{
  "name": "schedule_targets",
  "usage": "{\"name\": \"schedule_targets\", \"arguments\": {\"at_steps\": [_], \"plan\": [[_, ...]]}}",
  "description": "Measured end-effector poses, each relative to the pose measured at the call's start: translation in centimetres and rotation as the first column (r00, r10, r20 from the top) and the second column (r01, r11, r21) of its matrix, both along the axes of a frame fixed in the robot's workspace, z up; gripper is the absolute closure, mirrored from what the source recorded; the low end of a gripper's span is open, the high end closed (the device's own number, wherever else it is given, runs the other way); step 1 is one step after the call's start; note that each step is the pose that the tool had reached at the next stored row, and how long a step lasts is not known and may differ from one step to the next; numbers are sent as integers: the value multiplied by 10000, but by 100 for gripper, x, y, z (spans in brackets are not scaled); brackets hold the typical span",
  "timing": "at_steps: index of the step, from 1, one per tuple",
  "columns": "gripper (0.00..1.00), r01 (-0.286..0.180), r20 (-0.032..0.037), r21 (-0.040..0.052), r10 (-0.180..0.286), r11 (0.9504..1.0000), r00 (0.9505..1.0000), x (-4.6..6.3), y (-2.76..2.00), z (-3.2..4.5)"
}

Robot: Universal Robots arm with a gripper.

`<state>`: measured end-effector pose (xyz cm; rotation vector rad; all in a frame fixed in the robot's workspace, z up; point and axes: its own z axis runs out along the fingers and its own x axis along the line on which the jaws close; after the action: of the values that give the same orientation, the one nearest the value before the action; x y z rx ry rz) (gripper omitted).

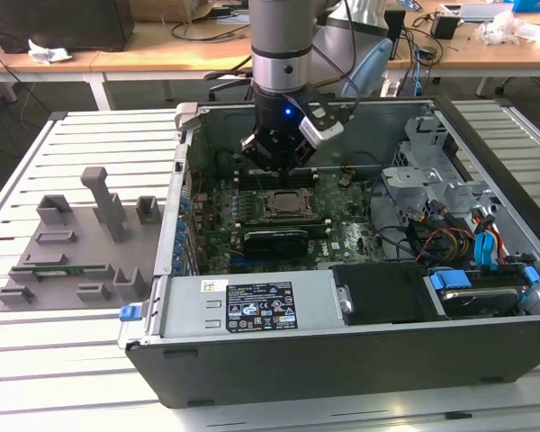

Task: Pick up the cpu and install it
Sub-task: 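Install the first cpu locking lever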

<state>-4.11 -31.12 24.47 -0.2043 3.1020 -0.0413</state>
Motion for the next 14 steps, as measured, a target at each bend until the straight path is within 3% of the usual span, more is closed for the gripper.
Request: {"name": "schedule_targets", "arguments": {"at_steps": [7,14], "plan": [[89,0,2,0,0,10000,10000,-99,0,0],[89,0,26,0,0,10000,10000,-311,0,0]]}}
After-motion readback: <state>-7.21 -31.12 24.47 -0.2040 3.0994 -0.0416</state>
